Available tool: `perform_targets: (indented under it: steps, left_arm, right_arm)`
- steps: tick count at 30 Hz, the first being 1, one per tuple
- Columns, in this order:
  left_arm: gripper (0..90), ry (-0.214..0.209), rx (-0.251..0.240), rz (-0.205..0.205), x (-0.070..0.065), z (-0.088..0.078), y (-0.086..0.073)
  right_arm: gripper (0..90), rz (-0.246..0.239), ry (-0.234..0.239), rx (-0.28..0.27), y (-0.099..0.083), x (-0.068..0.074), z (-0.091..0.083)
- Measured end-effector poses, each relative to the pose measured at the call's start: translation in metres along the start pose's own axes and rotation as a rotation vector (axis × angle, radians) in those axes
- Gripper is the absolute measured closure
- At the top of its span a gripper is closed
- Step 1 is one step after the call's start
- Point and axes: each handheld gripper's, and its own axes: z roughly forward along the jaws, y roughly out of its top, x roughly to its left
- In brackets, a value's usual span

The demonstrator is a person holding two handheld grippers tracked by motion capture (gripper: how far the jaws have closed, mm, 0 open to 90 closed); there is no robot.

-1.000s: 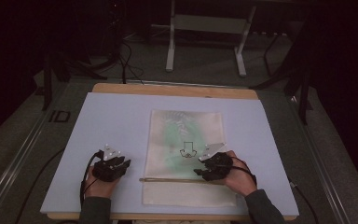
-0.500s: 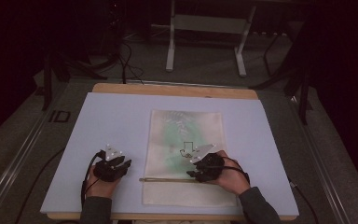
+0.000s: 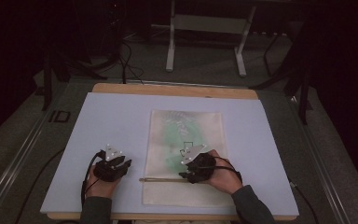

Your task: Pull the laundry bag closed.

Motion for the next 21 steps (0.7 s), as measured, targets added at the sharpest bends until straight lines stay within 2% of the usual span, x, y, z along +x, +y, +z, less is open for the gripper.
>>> perform_targets:
  steps: [21]
  left_arm:
    - [65.5,-0.003,-0.002,-0.002,0.001,-0.001,0.000]
  right_arm:
    - [55.6,-0.053,0.058,0.005,0.026,0.011,0.017]
